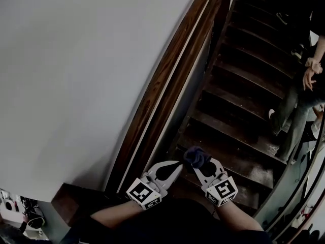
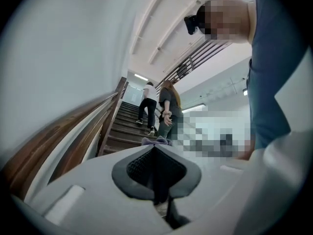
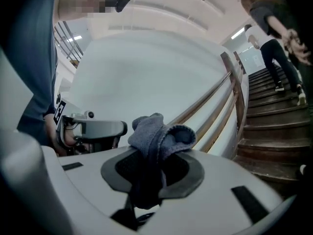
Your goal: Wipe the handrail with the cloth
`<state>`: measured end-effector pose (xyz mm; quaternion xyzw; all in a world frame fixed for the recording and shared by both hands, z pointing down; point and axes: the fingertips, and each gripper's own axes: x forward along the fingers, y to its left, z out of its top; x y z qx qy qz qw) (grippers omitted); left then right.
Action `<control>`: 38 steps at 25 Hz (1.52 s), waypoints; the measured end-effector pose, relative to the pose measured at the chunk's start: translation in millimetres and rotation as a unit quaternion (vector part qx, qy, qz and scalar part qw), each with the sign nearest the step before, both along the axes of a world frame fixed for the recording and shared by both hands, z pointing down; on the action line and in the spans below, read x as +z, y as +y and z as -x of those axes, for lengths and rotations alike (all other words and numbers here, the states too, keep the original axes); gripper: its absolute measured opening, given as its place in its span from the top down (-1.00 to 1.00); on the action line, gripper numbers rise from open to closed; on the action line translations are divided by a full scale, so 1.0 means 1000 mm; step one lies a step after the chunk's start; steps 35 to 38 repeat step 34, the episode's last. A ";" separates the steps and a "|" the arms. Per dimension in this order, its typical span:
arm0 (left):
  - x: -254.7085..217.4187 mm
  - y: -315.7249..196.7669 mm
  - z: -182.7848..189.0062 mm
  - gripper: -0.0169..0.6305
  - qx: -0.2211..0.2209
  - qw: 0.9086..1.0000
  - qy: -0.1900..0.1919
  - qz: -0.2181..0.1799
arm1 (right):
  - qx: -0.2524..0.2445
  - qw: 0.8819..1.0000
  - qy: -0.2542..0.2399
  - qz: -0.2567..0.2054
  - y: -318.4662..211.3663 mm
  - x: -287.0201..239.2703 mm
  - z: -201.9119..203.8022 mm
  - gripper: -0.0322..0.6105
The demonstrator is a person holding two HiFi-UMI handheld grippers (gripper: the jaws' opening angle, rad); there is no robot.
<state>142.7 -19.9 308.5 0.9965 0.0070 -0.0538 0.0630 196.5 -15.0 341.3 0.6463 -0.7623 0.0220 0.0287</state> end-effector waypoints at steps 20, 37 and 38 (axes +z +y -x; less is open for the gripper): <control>0.008 0.031 -0.011 0.93 0.024 1.000 -0.016 -0.005 | 0.006 1.000 -0.030 0.005 0.032 0.019 0.002 0.59; 0.011 0.033 -0.010 0.93 0.028 0.999 -0.015 -0.002 | 0.009 1.000 -0.029 0.007 0.034 0.019 0.005 0.59; 0.011 0.033 -0.010 0.93 0.028 0.999 -0.015 -0.002 | 0.009 1.000 -0.029 0.007 0.034 0.019 0.005 0.59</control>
